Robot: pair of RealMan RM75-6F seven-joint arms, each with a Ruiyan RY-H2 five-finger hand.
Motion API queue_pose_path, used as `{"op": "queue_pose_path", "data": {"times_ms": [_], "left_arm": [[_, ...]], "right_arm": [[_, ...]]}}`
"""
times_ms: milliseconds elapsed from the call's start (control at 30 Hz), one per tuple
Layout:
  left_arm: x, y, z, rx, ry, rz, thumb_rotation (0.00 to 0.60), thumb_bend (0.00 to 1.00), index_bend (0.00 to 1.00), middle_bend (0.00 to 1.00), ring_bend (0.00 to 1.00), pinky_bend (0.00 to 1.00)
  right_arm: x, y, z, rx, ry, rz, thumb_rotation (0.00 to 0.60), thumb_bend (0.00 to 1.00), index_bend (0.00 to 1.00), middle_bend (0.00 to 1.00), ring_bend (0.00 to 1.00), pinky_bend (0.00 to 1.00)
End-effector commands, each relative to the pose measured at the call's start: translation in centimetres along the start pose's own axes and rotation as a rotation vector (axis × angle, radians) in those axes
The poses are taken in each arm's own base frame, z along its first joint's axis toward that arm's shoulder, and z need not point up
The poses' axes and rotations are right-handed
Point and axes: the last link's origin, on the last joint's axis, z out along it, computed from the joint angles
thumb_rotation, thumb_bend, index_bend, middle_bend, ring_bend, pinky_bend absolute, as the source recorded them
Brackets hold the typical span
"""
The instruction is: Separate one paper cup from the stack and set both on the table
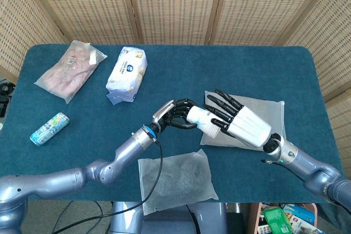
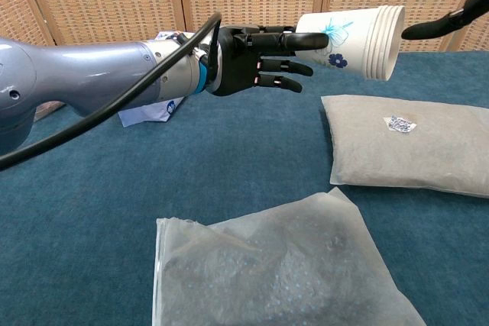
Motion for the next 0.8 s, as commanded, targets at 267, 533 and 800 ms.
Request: {"op": "queue_pose_path", "data": {"times_ms": [267,533,800], "left_arm": [[-0.2,0.0,0.1,0.003,-0.004,-0.003,0.6,0.27,0.47,0.46,0.47,0.52],[0.0,0.1,0.1,0.005,-0.001,-0.004,0.6,0.27,0.47,0.46,0.47,0.52],[0.1,0.0,0.2,0.012,-0.003,-0.008,0.6,0.27,0.47,0.46,0.47,0.52]], "right_arm": [[-0.7,-0.6,0.6,0.014,0.004,-0.012,0.6,0.39,0.53,0.33,0.06,0.09],[-0.9,-0.8,0.9,0.017,0.007,-0.009,0.6,0.5,0.55,0.34,0.07,0.12],[-1.2,-0.9,1.0,0.023,0.009,-0.004,0.6,0.55,0.55,0.34,0.07,0.13]]}}
